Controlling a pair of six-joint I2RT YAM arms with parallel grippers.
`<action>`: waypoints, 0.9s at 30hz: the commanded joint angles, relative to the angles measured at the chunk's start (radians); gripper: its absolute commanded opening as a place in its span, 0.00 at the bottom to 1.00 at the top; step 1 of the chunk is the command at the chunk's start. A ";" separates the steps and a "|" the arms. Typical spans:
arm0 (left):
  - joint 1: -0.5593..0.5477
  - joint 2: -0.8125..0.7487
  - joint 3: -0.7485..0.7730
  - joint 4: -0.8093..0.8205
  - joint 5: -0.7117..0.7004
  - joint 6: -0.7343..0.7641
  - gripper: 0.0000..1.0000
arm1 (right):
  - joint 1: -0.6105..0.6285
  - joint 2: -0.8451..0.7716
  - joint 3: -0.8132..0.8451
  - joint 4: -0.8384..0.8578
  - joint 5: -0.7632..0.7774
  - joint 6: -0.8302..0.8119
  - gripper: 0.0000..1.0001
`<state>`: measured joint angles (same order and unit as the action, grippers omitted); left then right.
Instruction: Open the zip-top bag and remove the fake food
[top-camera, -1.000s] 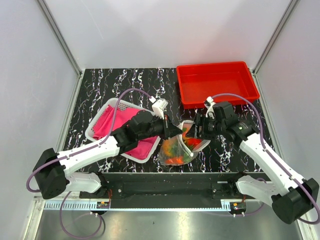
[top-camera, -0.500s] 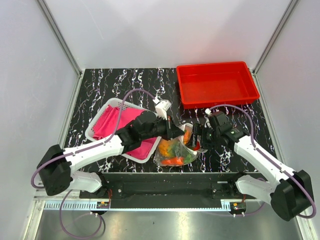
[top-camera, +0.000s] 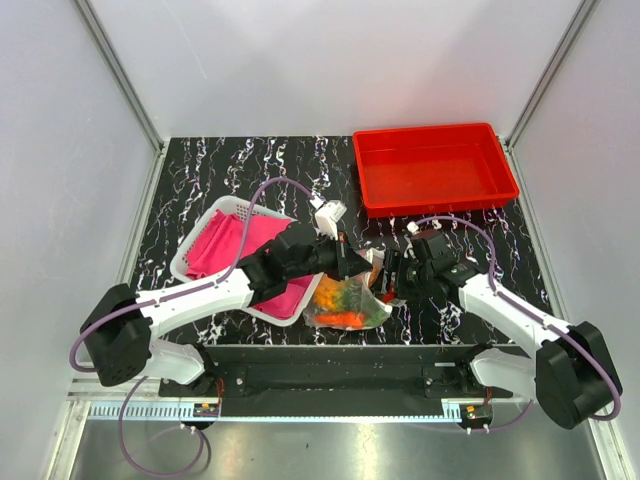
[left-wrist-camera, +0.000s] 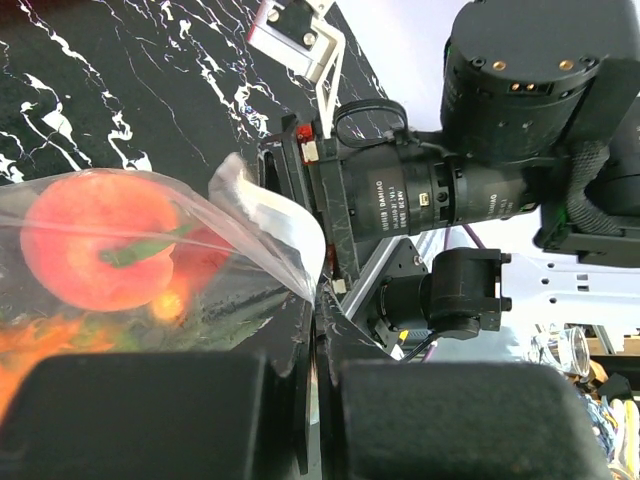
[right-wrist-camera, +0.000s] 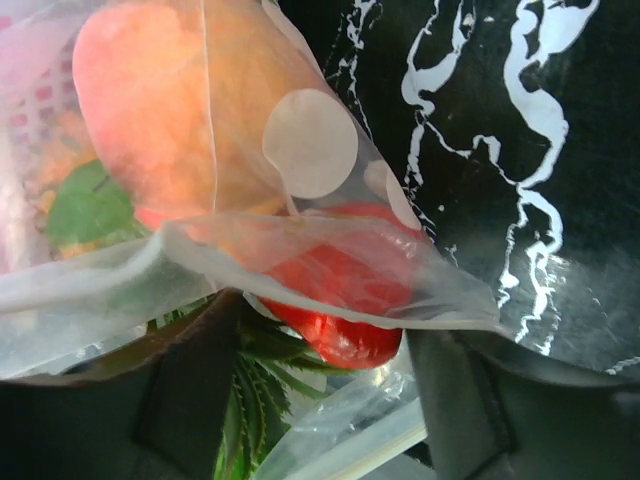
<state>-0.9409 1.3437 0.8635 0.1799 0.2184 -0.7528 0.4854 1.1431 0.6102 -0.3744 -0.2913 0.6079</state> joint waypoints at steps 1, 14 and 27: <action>-0.001 -0.005 0.014 0.104 0.026 -0.010 0.00 | 0.007 -0.011 -0.017 0.132 -0.025 0.052 0.66; -0.001 -0.063 -0.049 0.078 -0.019 0.001 0.00 | 0.007 -0.215 0.120 -0.106 0.057 0.003 0.05; -0.001 -0.097 -0.070 0.044 -0.066 0.024 0.00 | 0.005 -0.322 0.336 -0.360 0.157 -0.025 0.00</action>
<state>-0.9409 1.2953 0.8001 0.1917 0.1967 -0.7559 0.4854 0.8536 0.8463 -0.6392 -0.2367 0.6186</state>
